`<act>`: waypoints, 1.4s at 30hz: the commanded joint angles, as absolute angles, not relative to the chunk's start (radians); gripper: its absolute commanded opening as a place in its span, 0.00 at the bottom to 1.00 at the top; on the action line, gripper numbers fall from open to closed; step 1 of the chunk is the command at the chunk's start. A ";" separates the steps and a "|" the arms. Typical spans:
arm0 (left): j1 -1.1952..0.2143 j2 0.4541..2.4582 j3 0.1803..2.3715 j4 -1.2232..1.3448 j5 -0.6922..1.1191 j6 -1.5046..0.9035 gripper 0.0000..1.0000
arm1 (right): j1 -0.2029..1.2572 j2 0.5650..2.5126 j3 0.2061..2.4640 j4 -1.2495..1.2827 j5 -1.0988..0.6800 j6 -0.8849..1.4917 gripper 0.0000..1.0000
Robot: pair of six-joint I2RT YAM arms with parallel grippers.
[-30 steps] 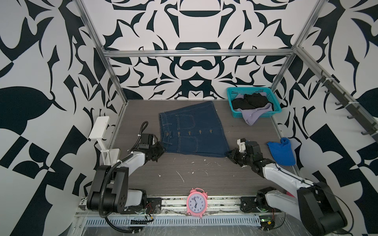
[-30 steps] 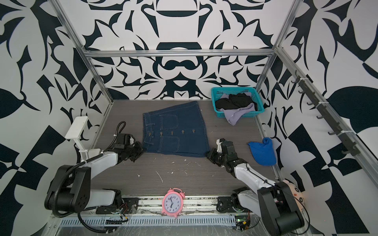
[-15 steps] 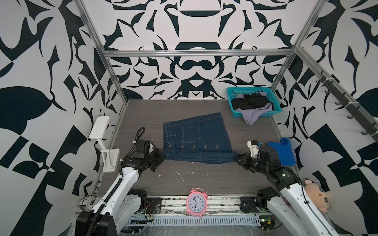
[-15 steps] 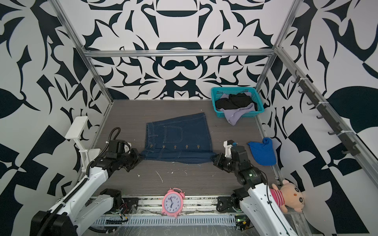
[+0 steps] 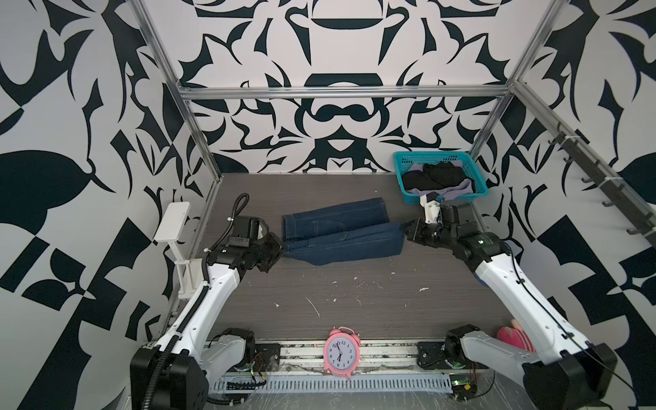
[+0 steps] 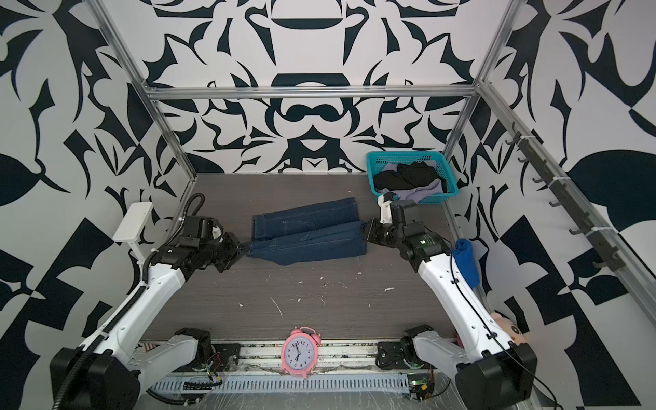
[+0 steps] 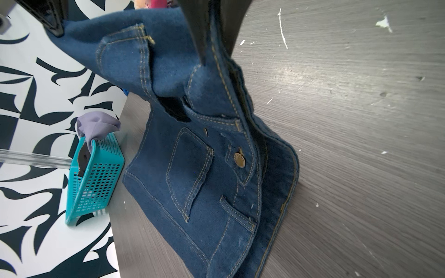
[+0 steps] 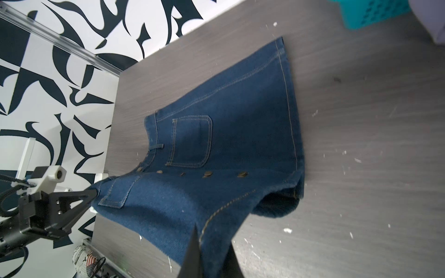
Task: Fold and stack skirts
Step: Fold the skirt at the top-center of the table.
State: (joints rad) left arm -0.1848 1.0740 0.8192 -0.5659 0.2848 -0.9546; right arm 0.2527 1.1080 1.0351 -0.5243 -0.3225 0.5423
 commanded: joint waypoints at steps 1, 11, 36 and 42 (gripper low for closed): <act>-0.164 1.088 0.852 -0.600 0.228 -0.961 0.00 | 0.248 1.136 1.121 -0.471 -0.267 0.493 0.00; -0.047 1.213 0.875 -0.555 0.236 -0.838 0.00 | 0.238 1.345 1.184 -0.469 -0.164 0.429 0.00; 0.038 1.371 1.062 -0.586 0.279 -0.718 0.00 | 0.235 1.508 1.460 -0.514 -0.093 0.393 0.00; 0.039 1.385 1.101 -0.589 0.285 -0.713 0.00 | 0.235 1.515 1.507 -0.522 -0.086 0.394 0.00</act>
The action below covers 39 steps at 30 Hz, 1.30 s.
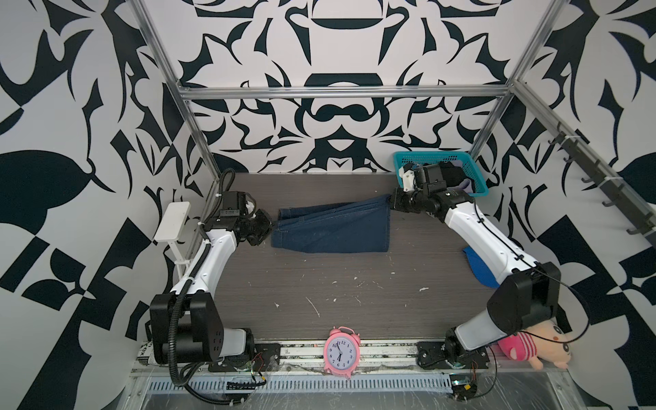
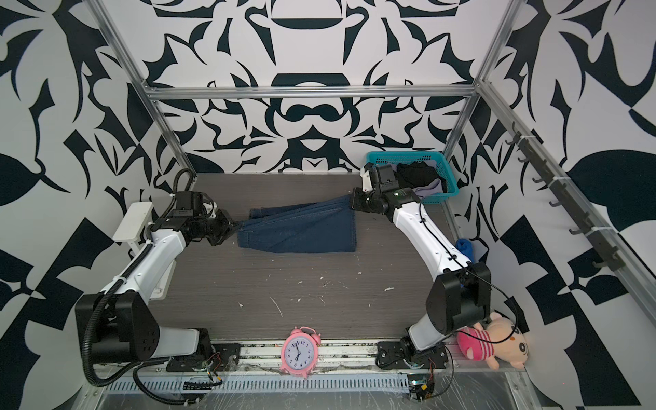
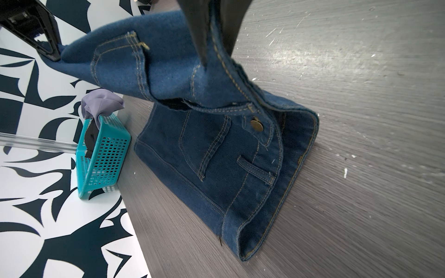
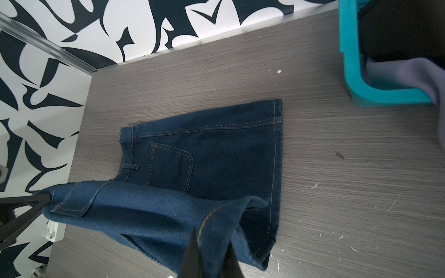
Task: Fold and stack skirts
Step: Fold the skirt at the top-center of the table.
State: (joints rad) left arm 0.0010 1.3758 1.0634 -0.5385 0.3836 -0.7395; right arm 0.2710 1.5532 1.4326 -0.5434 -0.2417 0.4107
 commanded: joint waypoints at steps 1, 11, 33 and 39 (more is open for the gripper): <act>0.040 1.388 1.104 -0.589 0.284 -0.711 0.00 | 0.234 1.514 1.509 -0.519 -0.085 0.394 0.00; 0.045 1.471 1.120 -0.554 0.295 -0.684 0.00 | 0.233 1.595 1.487 -0.484 -0.057 0.394 0.00; 0.079 1.745 1.241 -0.516 0.302 -0.616 0.00 | 0.232 1.903 1.616 -0.453 0.029 0.386 0.00; 0.075 1.778 1.290 -0.531 0.327 -0.604 0.00 | 0.231 1.867 1.627 -0.472 0.009 0.396 0.00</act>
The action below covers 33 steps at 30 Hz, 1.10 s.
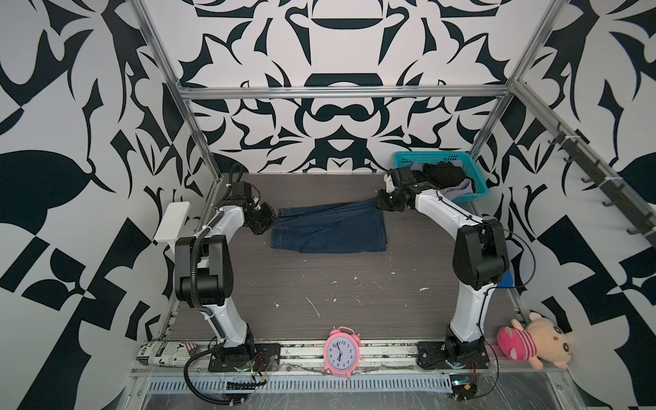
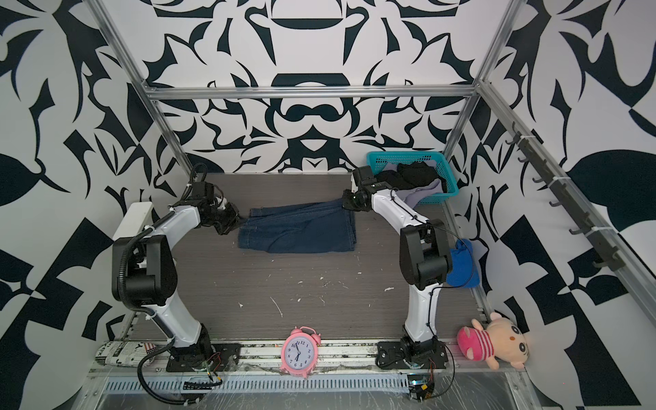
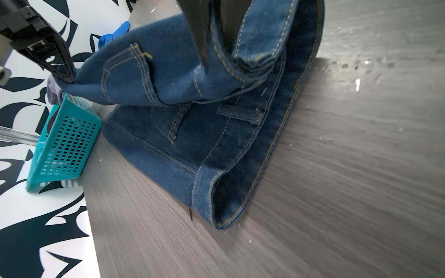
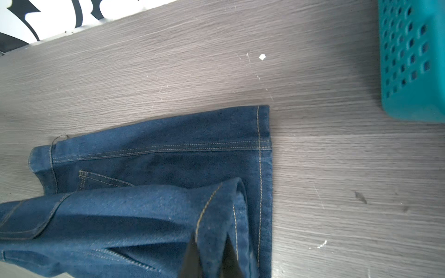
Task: Fold and stack skirts
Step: Fold the skirt at the top-center of the table.
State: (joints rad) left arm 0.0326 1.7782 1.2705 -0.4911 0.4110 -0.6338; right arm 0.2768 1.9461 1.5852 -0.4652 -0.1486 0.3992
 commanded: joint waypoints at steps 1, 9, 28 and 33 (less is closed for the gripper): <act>0.071 1.771 1.287 -0.531 0.327 -0.603 0.00 | 0.232 1.845 1.621 -0.476 0.007 0.398 0.00; 0.045 1.697 1.284 -0.541 0.346 -0.609 0.00 | 0.232 1.635 1.530 -0.530 0.061 0.388 0.00; 0.046 1.950 1.526 -0.618 0.354 -0.545 0.00 | 0.204 1.895 1.697 -0.548 0.104 0.356 0.00; 0.047 2.041 1.620 -0.656 0.338 -0.535 0.04 | 0.198 2.004 1.794 -0.565 0.102 0.351 0.07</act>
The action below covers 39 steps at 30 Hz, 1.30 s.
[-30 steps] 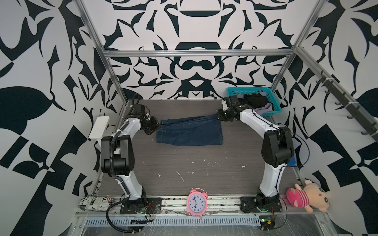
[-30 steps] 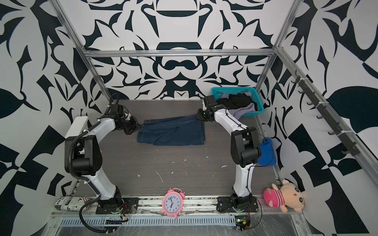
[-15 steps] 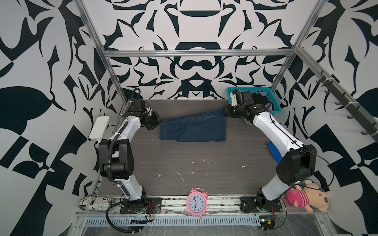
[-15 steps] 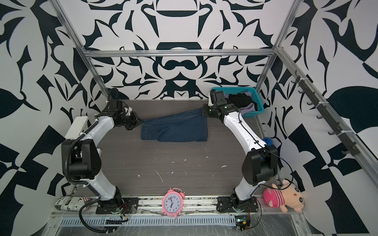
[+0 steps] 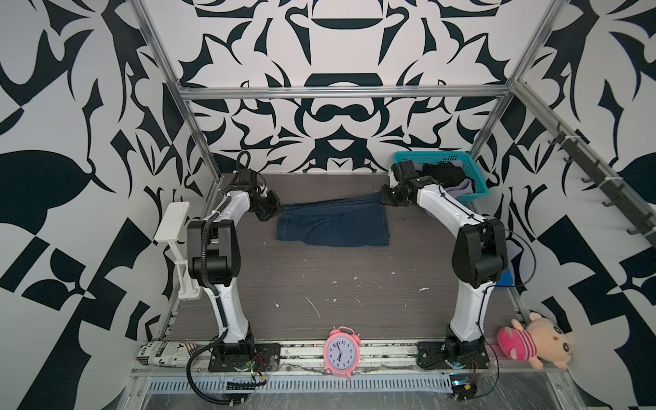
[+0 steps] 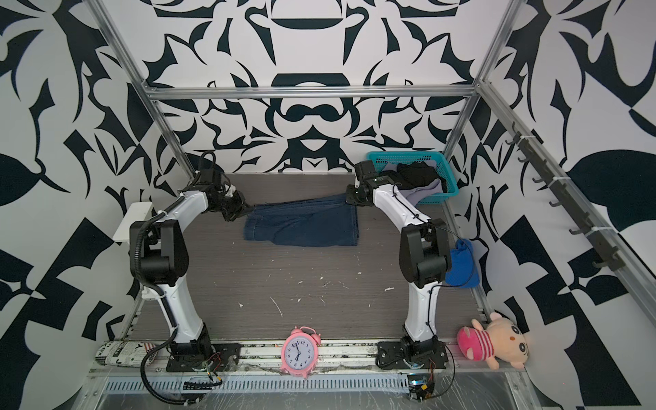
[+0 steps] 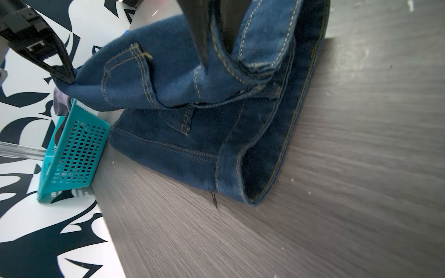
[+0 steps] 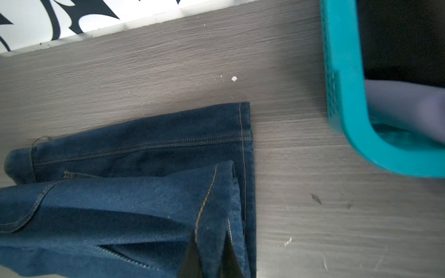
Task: Fold and stack skirts
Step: Fold the skirt at the top-center of the table, then move the skirt to the center of the table.
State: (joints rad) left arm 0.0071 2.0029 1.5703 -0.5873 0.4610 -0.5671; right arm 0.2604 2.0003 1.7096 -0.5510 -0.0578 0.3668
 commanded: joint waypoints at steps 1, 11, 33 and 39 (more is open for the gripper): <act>0.047 2.056 1.639 -0.668 0.332 -0.534 0.13 | 0.198 2.025 1.820 -0.575 0.104 0.351 0.18; 0.021 1.930 1.777 -0.716 0.150 -0.546 0.70 | 0.201 2.053 2.171 -0.732 0.008 0.313 0.63; -0.058 1.937 1.384 -0.454 0.193 -0.503 0.48 | 0.232 1.833 1.325 -0.258 -0.273 0.408 0.58; -0.059 1.969 1.394 -0.441 0.203 -0.497 0.32 | 0.231 1.922 1.412 -0.230 -0.286 0.404 0.55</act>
